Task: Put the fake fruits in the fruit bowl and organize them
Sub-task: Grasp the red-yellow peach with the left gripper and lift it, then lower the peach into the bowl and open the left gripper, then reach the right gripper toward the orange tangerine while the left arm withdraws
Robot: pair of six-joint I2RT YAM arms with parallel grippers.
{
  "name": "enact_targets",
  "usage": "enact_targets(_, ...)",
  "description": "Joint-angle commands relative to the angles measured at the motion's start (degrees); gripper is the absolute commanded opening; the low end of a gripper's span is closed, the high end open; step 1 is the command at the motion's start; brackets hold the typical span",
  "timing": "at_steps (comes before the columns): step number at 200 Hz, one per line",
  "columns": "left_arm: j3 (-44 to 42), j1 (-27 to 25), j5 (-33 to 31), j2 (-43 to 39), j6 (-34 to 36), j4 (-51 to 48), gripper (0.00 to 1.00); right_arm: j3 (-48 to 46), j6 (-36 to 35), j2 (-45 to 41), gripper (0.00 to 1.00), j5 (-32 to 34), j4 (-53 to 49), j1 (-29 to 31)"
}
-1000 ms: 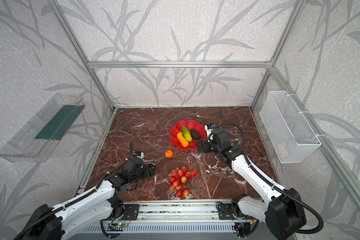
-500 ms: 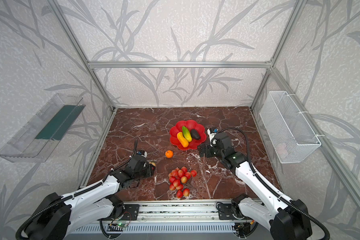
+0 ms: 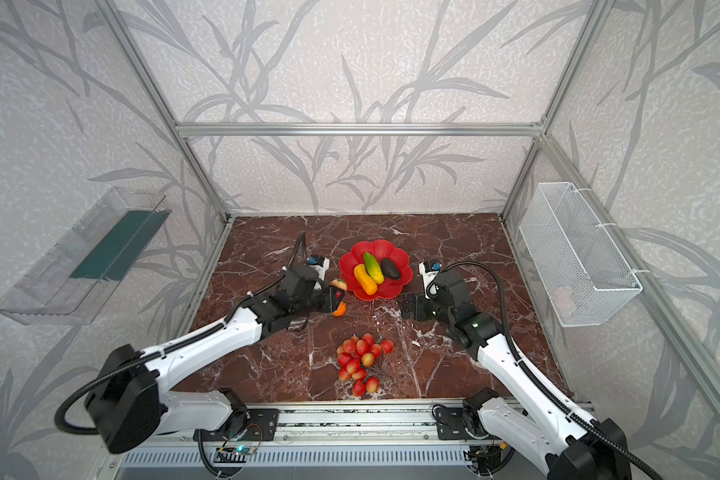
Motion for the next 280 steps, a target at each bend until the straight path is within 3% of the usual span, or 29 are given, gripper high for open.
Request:
enact_targets(1, 7.8, -1.38, 0.89, 8.02, 5.33, -2.62, 0.46, -0.62, 0.54, -3.21, 0.98, 0.82, -2.83, -0.03)
enact_targets(82, 36.92, -2.12, 7.81, 37.05, 7.6, -8.93, 0.46, -2.03, 0.61, -9.96, 0.99, 3.66, -8.01, -0.12)
enact_targets(129, 41.19, -2.18, 8.7, 42.6, 7.27, -10.78, 0.46, -1.81, 0.05, -9.65, 0.99, 4.26, -7.9, -0.12)
enact_targets(156, 40.96, -2.32, 9.61, 42.57, 6.91, -10.51, 0.53, -1.24, -0.33, -8.9, 0.99, 4.6, -7.7, -0.13)
enact_targets(177, 40.81, -2.48, 9.82, 41.05, 6.92, -10.36, 0.64, -0.84, -0.59, -8.41, 0.99, 4.91, -7.53, -0.17)
enact_targets(218, 36.85, -2.31, 5.89, 31.31, 6.46, -7.31, 0.7, 0.14, -1.59, -7.76, 1.0, 5.51, -8.16, -0.12)
enact_targets(251, 28.45, -2.15, -1.37, 16.41, 5.81, -3.5, 0.74, 1.49, -2.77, -5.18, 0.97, 4.15, -8.27, 0.09)
enact_targets(280, 12.69, -2.03, -9.39, -2.25, 3.19, 1.51, 0.79, 1.92, -3.03, -1.25, 0.91, 5.8, -6.87, 4.57)
